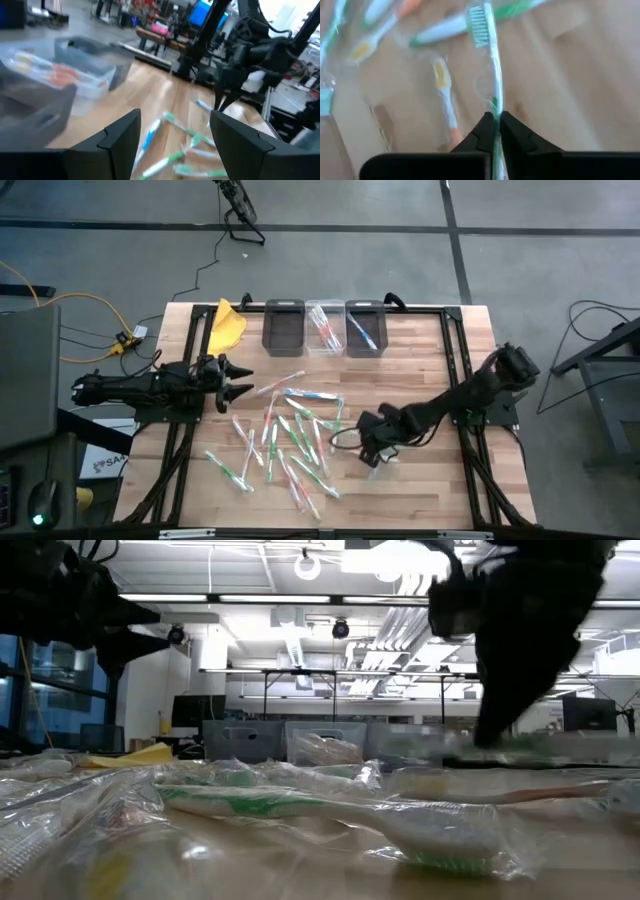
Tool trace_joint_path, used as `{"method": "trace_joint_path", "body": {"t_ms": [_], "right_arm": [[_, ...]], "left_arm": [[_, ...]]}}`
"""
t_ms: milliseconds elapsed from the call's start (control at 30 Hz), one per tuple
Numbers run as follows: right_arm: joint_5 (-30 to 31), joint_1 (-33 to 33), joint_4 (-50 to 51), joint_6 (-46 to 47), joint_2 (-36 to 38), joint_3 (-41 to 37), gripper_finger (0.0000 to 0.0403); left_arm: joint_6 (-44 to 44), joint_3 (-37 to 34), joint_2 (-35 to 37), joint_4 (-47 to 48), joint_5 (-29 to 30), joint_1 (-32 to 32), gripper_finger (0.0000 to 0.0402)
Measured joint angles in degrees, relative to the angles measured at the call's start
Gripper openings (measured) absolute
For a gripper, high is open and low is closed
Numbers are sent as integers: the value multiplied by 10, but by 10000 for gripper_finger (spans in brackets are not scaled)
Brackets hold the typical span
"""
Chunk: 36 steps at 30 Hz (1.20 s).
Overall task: Pick & Place Toothbrushes
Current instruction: Put the green toothbrush into the left black bin
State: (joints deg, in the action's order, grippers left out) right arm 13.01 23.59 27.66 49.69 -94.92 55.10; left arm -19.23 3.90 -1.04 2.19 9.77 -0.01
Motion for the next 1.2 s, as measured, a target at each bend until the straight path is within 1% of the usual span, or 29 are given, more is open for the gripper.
{"method": "trace_joint_path", "body": {"t_ms": [67, 167, 267, 333, 400, 533, 600, 667, 767, 933, 1067, 1200], "right_arm": [[25, -15, 12, -20, 16, 0, 8], [64, -40, -6, -68, 39, -1, 7], [97, -70, -85, -139, 46, 1, 7], [111, -90, -153, -203, 44, -1, 6], [111, -112, -253, -268, 38, 1, 6], [101, -150, -425, -369, 35, 0, 6], [80, -168, -491, -400, 35, 1, 5], [44, -183, -548, -418, 35, 1, 5], [-6, -203, -606, -423, 35, 1, 5], [-38, -219, -677, -447, 1, 1, 5], [-32, -219, -739, -469, -14, 1, 5], [-27, -219, -749, -473, -13, 1, 5]], "left_arm": [[14, 0, -7, -32, 2, 0, 232], [36, 0, -33, -84, 3, 0, 232], [46, 1, -79, -142, 2, 0, 232], [48, 2, -124, -182, -10, 0, 232], [55, 2, -171, -233, -23, 0, 232], [60, 2, -283, -385, -39, 0, 232], [70, 4, -334, -450, -45, 0, 232], [83, 17, -380, -481, -46, 0, 232], [100, 56, -448, -491, -46, 0, 232], [130, 153, -571, -492, -54, 0, 232], [149, 226, -660, -477, -66, 0, 232], [151, 264, -715, -462, -74, 0, 232]]}}
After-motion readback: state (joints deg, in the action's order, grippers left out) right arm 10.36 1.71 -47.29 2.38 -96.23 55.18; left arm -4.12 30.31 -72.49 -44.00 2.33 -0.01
